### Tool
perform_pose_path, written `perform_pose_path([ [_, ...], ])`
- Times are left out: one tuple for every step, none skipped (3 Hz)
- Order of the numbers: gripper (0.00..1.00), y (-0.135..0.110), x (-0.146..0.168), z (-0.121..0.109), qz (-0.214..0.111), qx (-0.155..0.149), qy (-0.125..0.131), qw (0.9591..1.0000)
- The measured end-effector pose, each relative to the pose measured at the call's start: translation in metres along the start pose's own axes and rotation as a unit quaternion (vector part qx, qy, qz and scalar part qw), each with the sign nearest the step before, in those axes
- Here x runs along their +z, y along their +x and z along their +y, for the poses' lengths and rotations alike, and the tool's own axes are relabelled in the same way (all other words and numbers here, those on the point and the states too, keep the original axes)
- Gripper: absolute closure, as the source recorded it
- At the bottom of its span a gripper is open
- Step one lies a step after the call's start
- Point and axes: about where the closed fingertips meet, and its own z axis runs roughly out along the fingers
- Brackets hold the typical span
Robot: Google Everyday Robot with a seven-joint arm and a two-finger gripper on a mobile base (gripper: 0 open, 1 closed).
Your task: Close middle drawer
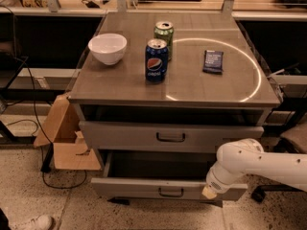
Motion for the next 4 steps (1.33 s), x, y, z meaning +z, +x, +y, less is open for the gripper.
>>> perform_pose_path([
  [1.00, -0.001, -0.001, -0.001, -0.001, 0.000, 0.001, 1.0000],
  [1.00, -0.012, 0.008, -0.011, -0.013, 0.013, 0.004, 0.9998],
  [1.00, -0.020, 0.008, -0.018, -0.021, 0.015, 0.010, 0.9996],
  [1.00, -0.041, 0.009, -0.034, -0.043, 0.015, 0.024, 0.9987],
])
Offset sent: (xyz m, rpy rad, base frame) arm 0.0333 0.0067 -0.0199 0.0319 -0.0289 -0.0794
